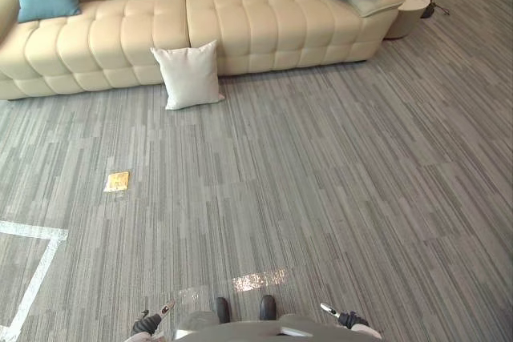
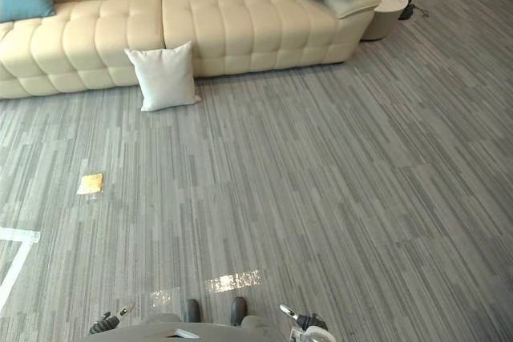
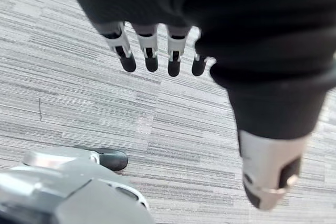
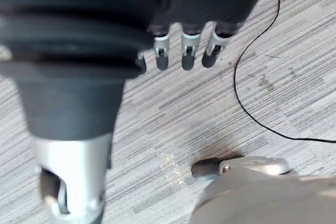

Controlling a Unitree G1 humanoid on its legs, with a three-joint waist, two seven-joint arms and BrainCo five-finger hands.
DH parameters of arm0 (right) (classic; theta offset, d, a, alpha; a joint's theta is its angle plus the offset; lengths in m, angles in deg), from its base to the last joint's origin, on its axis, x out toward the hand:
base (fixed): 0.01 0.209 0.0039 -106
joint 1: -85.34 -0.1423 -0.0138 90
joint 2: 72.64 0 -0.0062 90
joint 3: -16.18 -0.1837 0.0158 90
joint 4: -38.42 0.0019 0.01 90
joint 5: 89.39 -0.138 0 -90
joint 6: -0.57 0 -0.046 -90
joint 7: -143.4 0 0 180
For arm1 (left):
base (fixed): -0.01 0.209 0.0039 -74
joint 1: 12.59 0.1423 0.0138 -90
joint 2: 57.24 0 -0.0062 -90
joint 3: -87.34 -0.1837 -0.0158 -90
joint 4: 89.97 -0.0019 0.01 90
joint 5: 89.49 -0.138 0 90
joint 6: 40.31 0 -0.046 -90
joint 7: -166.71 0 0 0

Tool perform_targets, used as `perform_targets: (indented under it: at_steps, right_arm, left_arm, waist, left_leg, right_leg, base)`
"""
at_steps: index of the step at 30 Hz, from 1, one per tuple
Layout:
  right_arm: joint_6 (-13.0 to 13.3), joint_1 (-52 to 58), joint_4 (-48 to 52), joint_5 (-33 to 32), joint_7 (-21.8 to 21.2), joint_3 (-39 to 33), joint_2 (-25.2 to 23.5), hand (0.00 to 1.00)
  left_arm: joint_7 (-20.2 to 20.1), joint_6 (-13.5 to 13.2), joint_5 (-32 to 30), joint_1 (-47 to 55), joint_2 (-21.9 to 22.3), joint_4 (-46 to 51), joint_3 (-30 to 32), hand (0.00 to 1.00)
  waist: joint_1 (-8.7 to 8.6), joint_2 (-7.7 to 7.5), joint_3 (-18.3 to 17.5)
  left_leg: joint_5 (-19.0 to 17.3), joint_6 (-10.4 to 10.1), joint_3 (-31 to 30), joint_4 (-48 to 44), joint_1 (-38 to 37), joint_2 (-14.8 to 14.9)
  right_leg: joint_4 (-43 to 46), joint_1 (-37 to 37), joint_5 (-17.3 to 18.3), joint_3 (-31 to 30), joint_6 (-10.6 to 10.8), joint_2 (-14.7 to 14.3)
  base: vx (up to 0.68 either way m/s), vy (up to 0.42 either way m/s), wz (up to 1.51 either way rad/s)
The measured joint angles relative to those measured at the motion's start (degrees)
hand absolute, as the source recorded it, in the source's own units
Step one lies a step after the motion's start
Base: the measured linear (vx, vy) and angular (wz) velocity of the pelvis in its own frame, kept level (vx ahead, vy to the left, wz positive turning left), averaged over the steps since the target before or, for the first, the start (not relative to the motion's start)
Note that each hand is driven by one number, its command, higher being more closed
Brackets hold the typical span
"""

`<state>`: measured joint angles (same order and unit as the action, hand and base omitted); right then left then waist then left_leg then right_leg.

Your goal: Pick up cushions and gather them together orderly.

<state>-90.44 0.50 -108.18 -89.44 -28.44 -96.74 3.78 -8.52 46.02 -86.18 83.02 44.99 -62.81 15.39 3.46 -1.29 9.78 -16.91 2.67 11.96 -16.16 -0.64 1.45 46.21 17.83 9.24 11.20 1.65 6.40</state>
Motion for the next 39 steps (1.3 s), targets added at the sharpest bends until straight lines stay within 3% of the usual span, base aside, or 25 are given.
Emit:
perform_targets:
  at_steps: [4,8,10,11,12,14,15,16,17,18,20,22,23,25,26,27,28,29,30,31,33,34,36,37,39]
  right_arm:
    - [0.07,0.95,1.08,-0.78,0.01,-1.17,-0.87,0.00]
    - [-0.02,0.67,1.64,-0.78,0.13,-3.10,-1.25,0.00]
    - [-0.33,0.93,1.59,-0.77,0.32,-3.00,-1.37,0.00]
    - [-0.43,1.33,1.33,-1.04,0.59,-3.18,-1.67,0.00]
    - [-0.42,0.97,1.38,-1.06,0.60,-3.20,-1.25,0.00]
    - [-0.03,0.37,1.47,-0.78,0.61,-4.54,-0.65,0.00]
    - [-0.13,0.21,1.56,-0.76,0.70,-4.71,-0.54,0.00]
    - [-0.23,0.17,1.50,-0.65,0.73,-4.71,-0.54,0.00]
    - [-0.40,0.38,1.33,-0.52,0.83,-4.61,-0.50,0.00]
    - [-0.37,0.37,1.40,-0.53,0.83,-4.39,-0.43,0.00]
    - [-0.20,0.19,1.40,-0.66,0.80,-3.87,-0.15,0.00]
    - [-0.19,-0.30,1.44,-0.67,0.82,-2.34,0.12,0.00]
    - [-0.16,-1.12,1.55,-0.67,0.83,-1.41,0.44,0.00]
    - [-0.16,-1.29,1.56,-0.72,0.85,-0.23,0.45,0.00]
    - [-0.08,-1.59,1.60,-0.71,0.84,0.87,0.33,0.00]
    - [0.00,-2.28,1.63,-0.70,0.77,3.60,-0.31,0.00]
    - [0.02,-2.46,1.60,-0.70,0.77,3.64,-0.56,0.00]
    - [0.15,-2.49,1.75,-0.59,0.79,3.59,-1.47,0.00]
    - [0.30,-2.47,1.77,-0.59,0.81,3.76,-1.42,0.00]
    - [0.18,-2.38,1.61,-0.59,0.89,3.93,-1.55,0.00]
    - [0.11,-2.63,1.60,-0.47,1.05,4.55,-3.73,0.00]
    - [0.25,-2.77,1.65,-0.48,1.08,4.32,-4.24,0.00]
    - [0.34,-2.75,1.58,-0.51,1.04,3.45,-5.36,0.00]
    - [0.69,-3.15,1.39,-0.50,0.87,3.34,-5.52,0.00]
    - [0.84,-3.20,1.61,-0.49,0.71,3.03,-5.59,0.00]
  left_arm:
    - [0.00,0.15,0.04,-0.51,-0.05,1.39,-0.06,0.00]
    - [0.05,0.15,0.14,-3.61,1.08,1.46,-0.22,0.00]
    - [-0.10,0.13,-0.01,-4.88,3.63,1.36,-0.44,0.00]
    - [-0.23,0.07,-0.40,-5.74,3.61,1.22,-0.21,0.00]
    - [-0.21,0.06,-0.40,-6.29,4.25,1.01,-0.13,0.00]
    - [-0.20,-0.13,-0.33,-6.48,6.72,1.11,0.73,0.00]
    - [-0.26,-0.07,-0.12,-6.63,7.25,1.34,1.69,0.00]
    - [-0.24,-0.08,-0.08,-6.69,7.38,1.60,2.41,0.00]
    - [-0.27,-0.04,-0.08,-6.61,7.49,2.51,4.42,0.00]
    - [-0.23,-0.04,-0.08,-6.54,7.61,3.13,4.98,0.00]
    - [-0.24,-0.06,-0.06,-6.56,8.14,5.69,6.55,0.00]
    - [-0.17,-0.11,-0.02,-6.60,8.14,6.55,6.95,0.00]
    - [-0.16,-0.21,-0.01,-6.68,8.16,7.48,6.87,0.00]
    - [-0.17,-0.56,0.01,-6.86,7.77,8.16,6.57,0.00]
    - [-0.16,-0.64,0.00,-7.17,7.49,8.13,6.37,0.00]
    - [-0.13,-0.82,-0.02,-7.70,6.86,7.98,4.99,0.00]
    - [-0.12,-0.83,-0.03,-7.77,6.91,7.90,4.73,0.00]
    - [-0.11,-1.04,-0.02,-7.82,6.57,7.35,4.04,0.00]
    - [-0.06,-1.18,-0.02,-7.71,6.55,6.93,3.56,0.00]
    - [-0.06,-1.24,-0.02,-7.59,6.48,6.38,3.01,0.00]
    - [0.05,-1.19,-0.02,-8.43,4.15,5.92,2.41,0.00]
    - [-0.06,-1.19,-0.02,-8.36,3.60,5.87,2.01,0.00]
    - [-0.09,-0.95,-0.08,-8.04,3.06,5.09,2.10,0.00]
    - [-0.10,-0.66,-0.14,-8.07,2.87,4.60,1.36,0.00]
    - [-0.12,-0.47,-0.19,-7.87,2.46,3.75,-0.33,0.00]
  waist:
    - [-0.76,-0.19,0.02]
    - [-1.77,0.57,0.93]
    - [-3.09,0.91,1.26]
    - [-3.91,0.78,1.52]
    - [-3.93,1.72,1.93]
    - [-4.01,3.93,1.45]
    - [-4.29,4.62,1.49]
    - [-4.34,4.73,1.55]
    - [-4.07,4.82,1.58]
    - [-3.89,4.74,1.63]
    - [-3.25,4.31,1.89]
    - [-2.72,3.87,2.15]
    - [-2.09,3.46,2.38]
    - [-1.13,3.23,2.50]
    - [-0.91,2.95,2.65]
    - [-0.05,2.48,2.85]
    - [0.04,2.46,2.88]
    - [0.29,2.55,2.78]
    - [0.38,2.81,2.56]
    - [0.86,2.60,2.21]
    - [0.89,-0.74,1.12]
    - [1.29,-1.78,0.68]
    - [1.83,-2.95,-0.16]
    - [1.84,-3.12,-0.26]
    - [1.26,-3.06,-0.27]
  left_leg:
    - [-2.26,-0.92,-2.56,0.27,-2.91,1.72]
    - [-3.03,-3.05,-4.57,4.53,-7.79,3.41]
    - [-3.35,-3.75,-6.27,9.07,-12.79,4.36]
    - [-3.39,-4.34,-7.61,10.51,-15.92,4.92]
    - [-3.09,-4.78,-7.51,10.22,-16.45,5.68]
    - [-0.72,-8.07,-7.54,3.53,-14.73,8.46]
    - [0.82,-8.99,-8.81,-5.38,-11.44,10.37]
    - [2.24,-9.64,-9.71,-11.42,-9.12,11.18]
    - [5.32,-12.80,-12.15,-29.06,-2.57,12.12]
    - [6.01,-13.79,-11.90,-34.53,-0.44,12.29]
    - [6.49,-12.11,-5.93,-49.64,7.67,14.67]
    - [5.35,-10.16,-1.86,-51.13,11.66,15.74]
    - [4.01,-8.03,0.95,-49.34,15.95,16.41]
    - [2.18,-6.13,5.32,-42.09,19.40,17.41]
    - [1.94,-5.59,6.84,-37.76,20.56,17.41]
    - [2.49,-4.77,9.46,-26.89,22.24,16.96]
    - [3.04,-4.59,9.88,-24.19,22.42,16.97]
    - [8.15,-3.66,11.63,-11.75,22.29,15.93]
    - [12.80,-2.80,11.58,-5.93,22.13,15.50]
    - [20.66,-0.52,11.30,-5.49,21.83,15.01]
    - [18.74,0.33,11.80,-5.60,22.18,11.73]
    - [17.35,0.54,11.87,-6.16,22.46,10.72]
    - [13.09,1.73,12.14,-9.03,21.43,8.67]
    - [9.65,1.40,12.00,-9.86,19.74,6.81]
    - [7.97,1.77,11.78,-9.51,17.47,4.83]
  right_leg:
    - [3.88,5.76,2.50,2.11,1.58,2.10]
    - [-9.95,9.47,1.35,7.10,1.08,1.60]
    - [-20.46,9.68,-2.92,4.97,1.74,0.08]
    - [-18.45,9.35,-7.13,3.84,-2.09,-0.11]
    - [-16.13,9.38,-5.07,4.36,-2.29,-0.26]
    - [-9.98,9.23,2.29,6.35,-4.67,-0.81]
    - [-10.45,6.85,4.34,7.59,-5.36,-2.05]
    - [-11.32,5.18,4.85,7.92,-5.83,-2.80]
    - [-15.76,-0.92,5.43,8.50,-6.45,-5.46]
    - [-17.37,-2.91,5.43,8.50,-6.48,-6.11]
    - [-23.36,-11.38,5.27,7.82,-6.78,-7.86]
    - [-26.15,-15.23,5.27,6.41,-6.77,-7.98]
    - [-29.47,-19.07,5.15,5.41,-6.56,-7.98]
    - [-33.03,-22.96,4.50,4.66,-5.46,-7.34]
    - [-34.30,-24.40,4.37,4.65,-4.94,-6.73]
    - [-36.61,-27.47,4.34,4.71,-3.12,-5.24]
    - [-37.10,-28.06,4.34,4.86,-2.79,-4.96]
    - [-38.37,-30.43,5.25,5.23,-0.37,-3.88]
    - [-38.42,-31.77,6.23,5.13,1.27,-3.62]
    - [-38.23,-32.72,7.24,4.84,2.78,-3.22]
    - [-36.99,-31.89,6.53,4.34,1.93,-0.05]
    - [-35.77,-31.30,4.12,3.42,1.20,1.00]
    - [-31.43,-30.82,0.84,1.28,2.31,3.55]
    - [-23.81,-28.71,-0.89,-0.23,4.03,5.77]
    - [-12.83,-24.66,-4.55,-2.63,5.04,8.07]
  base:
    - [0.31,-0.052,0.25]
    - [0.43,-0.149,0.36]
    - [0.77,-0.363,0.86]
    - [0.65,-0.352,0.88]
    - [0.63,-0.362,0.64]
    - [0.61,-0.364,0.30]
    - [0.52,-0.303,0.22]
    - [0.74,-0.376,0.12]
    - [0.60,-0.300,-0.02]
    - [0.66,-0.290,-0.12]
    - [0.44,-0.126,-0.18]
    - [0.38,-0.048,-0.28]
    - [0.30,0.016,-0.33]
    - [0.37,0.094,-0.26]
    - [0.51,0.237,-0.26]
    - [0.36,0.191,-0.16]
    - [0.46,0.290,-0.11]
    - [0.32,0.226,0.01]
    - [0.49,0.371,-0.02]
    - [0.34,0.276,0.07]
    - [0.42,0.342,0.23]
    - [0.42,0.348,0.28]
    - [0.46,0.396,0.22]
    - [0.49,0.422,0.13]
    - [0.32,0.289,0.26]
